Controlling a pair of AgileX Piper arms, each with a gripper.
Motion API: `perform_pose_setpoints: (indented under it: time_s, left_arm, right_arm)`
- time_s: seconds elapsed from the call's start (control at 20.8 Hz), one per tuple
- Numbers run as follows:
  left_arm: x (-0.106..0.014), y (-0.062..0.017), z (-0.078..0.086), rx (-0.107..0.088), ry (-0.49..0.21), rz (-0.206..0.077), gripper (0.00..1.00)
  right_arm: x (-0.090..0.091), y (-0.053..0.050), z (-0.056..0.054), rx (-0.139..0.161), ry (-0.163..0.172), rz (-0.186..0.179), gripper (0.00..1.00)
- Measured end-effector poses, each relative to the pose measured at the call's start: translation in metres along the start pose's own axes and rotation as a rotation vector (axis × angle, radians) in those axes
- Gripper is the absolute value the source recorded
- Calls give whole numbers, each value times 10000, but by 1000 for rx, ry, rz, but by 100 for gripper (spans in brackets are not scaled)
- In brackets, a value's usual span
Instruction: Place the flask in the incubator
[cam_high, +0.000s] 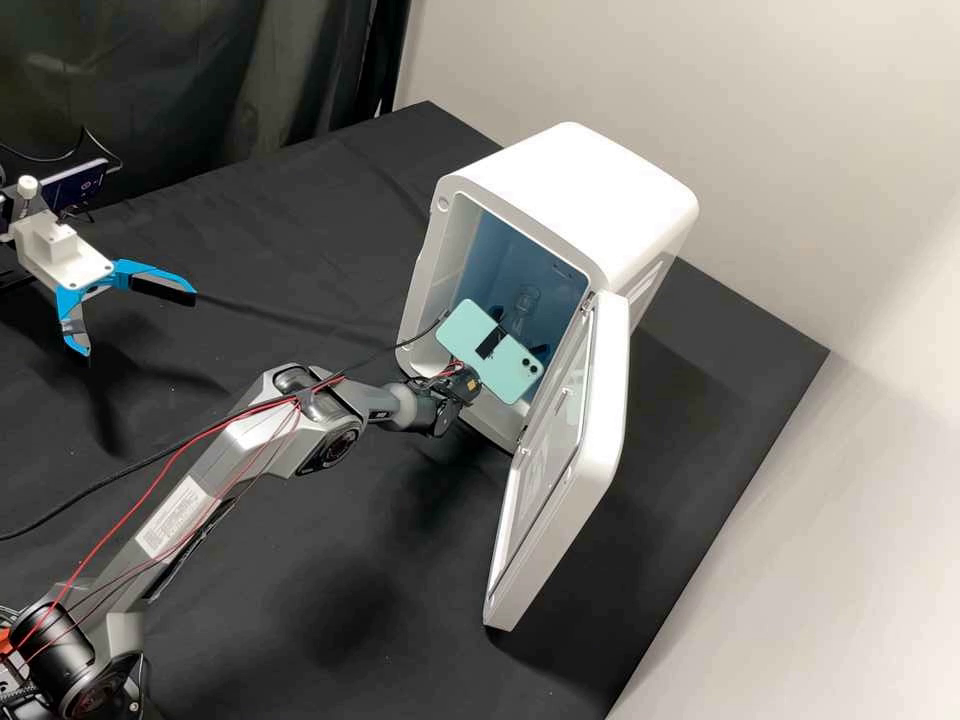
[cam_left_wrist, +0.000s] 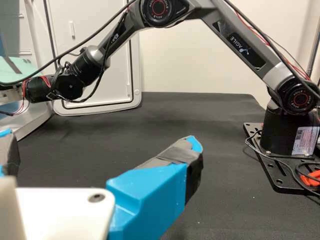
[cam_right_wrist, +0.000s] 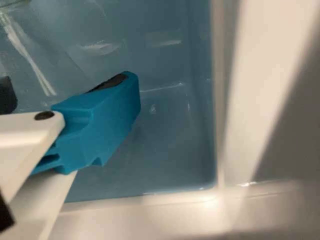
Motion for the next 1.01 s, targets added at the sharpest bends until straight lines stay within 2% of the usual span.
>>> perform_pose_setpoints:
  time_s: [0.38, 0.77, 1.01]
  left_arm:
    - [0, 0, 0, 0, 0, 0, 100]
    - [-9, 5, -24, -2, 15, 4, 100]
    - [-21, 28, -22, 8, 19, 17, 100]
  right_arm:
    - [0, -19, 40, 0, -33, -18, 100]
    - [-6, 24, 79, 0, -40, -12, 100]
    - [-7, 32, 86, -3, -41, -12, 100]
